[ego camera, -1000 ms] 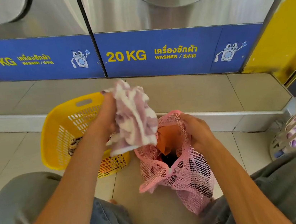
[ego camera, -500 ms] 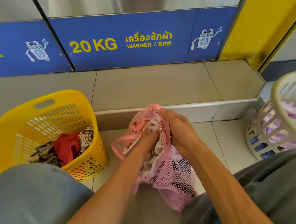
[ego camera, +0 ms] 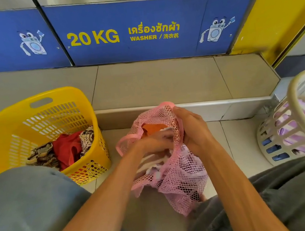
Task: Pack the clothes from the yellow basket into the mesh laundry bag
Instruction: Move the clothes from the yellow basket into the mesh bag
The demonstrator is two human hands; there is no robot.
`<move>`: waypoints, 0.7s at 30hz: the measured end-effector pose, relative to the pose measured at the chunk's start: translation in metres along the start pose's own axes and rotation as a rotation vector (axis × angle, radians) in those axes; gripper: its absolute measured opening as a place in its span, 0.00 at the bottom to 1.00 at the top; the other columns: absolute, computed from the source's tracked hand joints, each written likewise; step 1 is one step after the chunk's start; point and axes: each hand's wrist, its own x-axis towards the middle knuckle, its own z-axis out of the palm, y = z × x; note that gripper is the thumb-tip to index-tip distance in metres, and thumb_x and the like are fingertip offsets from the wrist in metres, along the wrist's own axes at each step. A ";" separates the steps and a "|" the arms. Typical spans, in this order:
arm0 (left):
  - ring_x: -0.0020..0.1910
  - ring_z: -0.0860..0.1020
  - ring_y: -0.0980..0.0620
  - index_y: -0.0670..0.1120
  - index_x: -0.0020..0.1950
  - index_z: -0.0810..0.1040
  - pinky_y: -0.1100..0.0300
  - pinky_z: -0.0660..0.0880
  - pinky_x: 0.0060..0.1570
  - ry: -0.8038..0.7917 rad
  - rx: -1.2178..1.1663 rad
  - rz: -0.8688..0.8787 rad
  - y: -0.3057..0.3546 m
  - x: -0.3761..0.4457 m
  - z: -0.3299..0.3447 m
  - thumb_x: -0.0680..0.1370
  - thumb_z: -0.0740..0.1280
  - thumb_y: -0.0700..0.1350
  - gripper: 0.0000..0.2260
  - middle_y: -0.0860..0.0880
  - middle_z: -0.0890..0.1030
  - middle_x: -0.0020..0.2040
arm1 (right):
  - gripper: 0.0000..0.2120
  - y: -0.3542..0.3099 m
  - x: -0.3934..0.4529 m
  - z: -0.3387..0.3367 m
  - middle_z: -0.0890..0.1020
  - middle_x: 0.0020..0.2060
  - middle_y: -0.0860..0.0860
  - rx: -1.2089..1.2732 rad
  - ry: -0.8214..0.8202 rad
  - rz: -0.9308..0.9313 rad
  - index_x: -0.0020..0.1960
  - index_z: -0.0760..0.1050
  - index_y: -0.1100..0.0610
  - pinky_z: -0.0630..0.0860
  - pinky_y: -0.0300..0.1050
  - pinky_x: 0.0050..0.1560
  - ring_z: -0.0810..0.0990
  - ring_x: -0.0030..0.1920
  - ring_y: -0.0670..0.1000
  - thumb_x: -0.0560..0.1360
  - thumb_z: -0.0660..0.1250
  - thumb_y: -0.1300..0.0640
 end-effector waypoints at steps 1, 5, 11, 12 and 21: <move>0.57 0.82 0.47 0.51 0.64 0.78 0.47 0.76 0.64 0.035 -0.120 -0.014 -0.012 0.001 -0.004 0.75 0.73 0.47 0.18 0.50 0.82 0.60 | 0.12 0.000 0.000 -0.001 0.87 0.55 0.63 0.004 0.009 0.001 0.58 0.84 0.62 0.79 0.66 0.65 0.84 0.60 0.66 0.82 0.66 0.56; 0.45 0.79 0.54 0.45 0.53 0.79 0.58 0.79 0.48 0.448 -0.026 -0.164 -0.052 0.001 -0.002 0.70 0.75 0.61 0.23 0.50 0.83 0.49 | 0.10 -0.001 -0.006 0.004 0.88 0.54 0.63 -0.011 0.005 0.008 0.55 0.84 0.61 0.80 0.64 0.65 0.85 0.59 0.65 0.82 0.66 0.57; 0.53 0.78 0.50 0.45 0.70 0.70 0.56 0.77 0.52 0.180 0.267 -0.305 -0.084 -0.007 0.034 0.71 0.74 0.57 0.32 0.48 0.80 0.58 | 0.09 0.005 -0.010 0.013 0.88 0.54 0.62 -0.055 -0.005 0.009 0.55 0.84 0.59 0.82 0.60 0.62 0.85 0.58 0.64 0.82 0.67 0.57; 0.50 0.78 0.50 0.44 0.67 0.73 0.57 0.76 0.48 0.181 0.352 -0.280 -0.080 -0.009 0.034 0.74 0.71 0.53 0.25 0.47 0.80 0.55 | 0.08 0.006 -0.010 0.013 0.88 0.53 0.61 -0.070 -0.007 0.010 0.54 0.84 0.57 0.82 0.61 0.63 0.86 0.58 0.64 0.82 0.67 0.57; 0.41 0.79 0.52 0.49 0.48 0.78 0.57 0.75 0.39 0.475 0.109 -0.007 -0.011 -0.013 0.016 0.75 0.63 0.52 0.08 0.51 0.81 0.42 | 0.09 0.016 -0.003 0.003 0.89 0.49 0.60 -0.140 0.006 0.008 0.54 0.86 0.58 0.81 0.63 0.64 0.87 0.55 0.62 0.81 0.67 0.57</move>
